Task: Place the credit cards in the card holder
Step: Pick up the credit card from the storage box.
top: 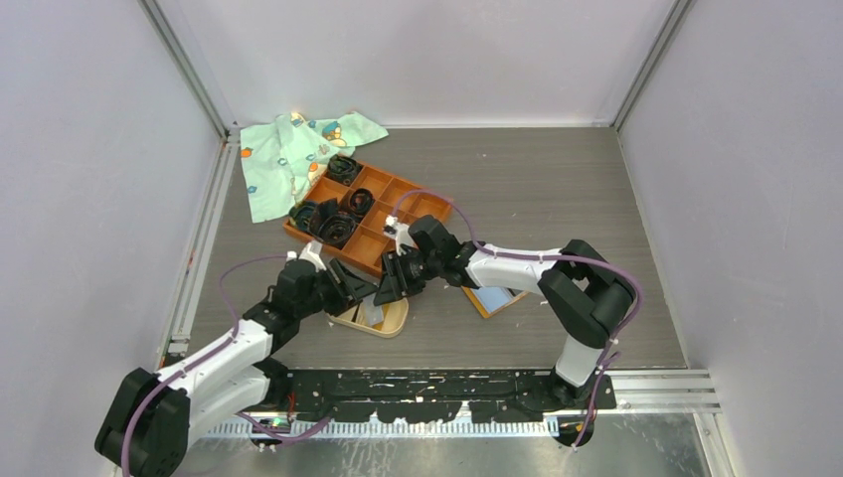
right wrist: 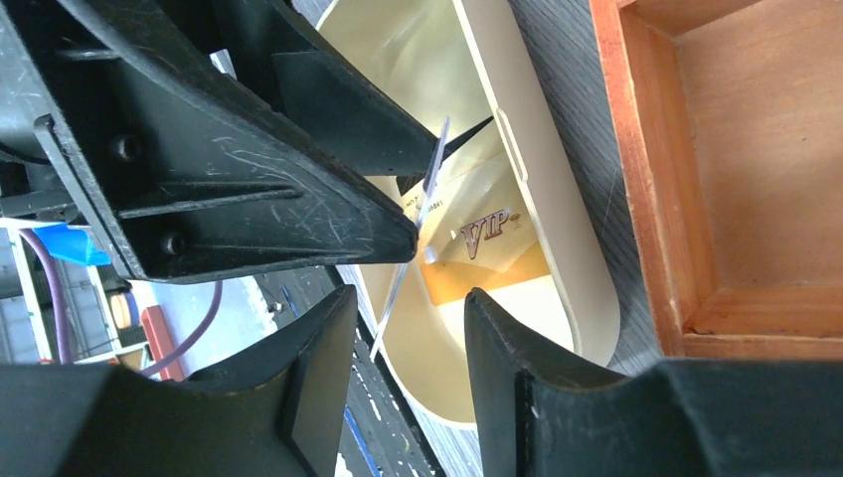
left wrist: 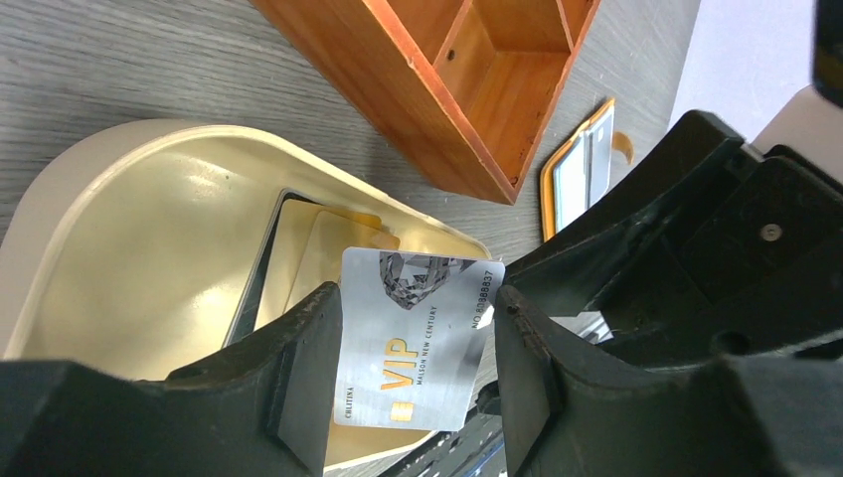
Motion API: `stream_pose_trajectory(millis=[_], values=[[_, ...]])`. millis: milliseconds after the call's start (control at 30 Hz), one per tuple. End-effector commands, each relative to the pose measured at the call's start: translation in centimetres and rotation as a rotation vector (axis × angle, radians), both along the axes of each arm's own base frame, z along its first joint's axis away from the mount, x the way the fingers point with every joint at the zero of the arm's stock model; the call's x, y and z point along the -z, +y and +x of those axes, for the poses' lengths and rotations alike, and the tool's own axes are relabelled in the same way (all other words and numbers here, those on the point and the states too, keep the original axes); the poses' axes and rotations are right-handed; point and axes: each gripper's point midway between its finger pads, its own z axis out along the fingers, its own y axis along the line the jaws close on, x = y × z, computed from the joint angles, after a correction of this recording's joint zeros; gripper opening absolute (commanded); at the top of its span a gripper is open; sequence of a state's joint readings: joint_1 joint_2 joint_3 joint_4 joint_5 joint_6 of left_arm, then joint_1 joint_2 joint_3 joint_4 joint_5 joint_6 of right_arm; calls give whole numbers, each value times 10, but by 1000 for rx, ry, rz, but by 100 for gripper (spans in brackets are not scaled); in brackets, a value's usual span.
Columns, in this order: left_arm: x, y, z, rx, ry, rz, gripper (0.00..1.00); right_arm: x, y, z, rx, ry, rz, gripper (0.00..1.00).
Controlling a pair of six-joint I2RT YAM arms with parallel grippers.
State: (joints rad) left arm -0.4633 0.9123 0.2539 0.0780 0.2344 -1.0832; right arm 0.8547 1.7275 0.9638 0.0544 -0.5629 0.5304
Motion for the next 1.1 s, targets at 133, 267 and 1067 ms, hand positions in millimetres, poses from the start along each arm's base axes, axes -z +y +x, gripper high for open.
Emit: stream_pose_trajectory(millis=[133, 267, 1067], values=[[-22, 5, 16, -135, -69, -114, 33, -22, 18, 9, 39, -10, 76, 43], [-25, 7, 19, -165, -68, -135, 33, -22, 20, 7, 36, -3, 85, 42], [-35, -7, 15, -187, -27, -232, 34, -15, 29, 13, 75, 35, 74, 29]])
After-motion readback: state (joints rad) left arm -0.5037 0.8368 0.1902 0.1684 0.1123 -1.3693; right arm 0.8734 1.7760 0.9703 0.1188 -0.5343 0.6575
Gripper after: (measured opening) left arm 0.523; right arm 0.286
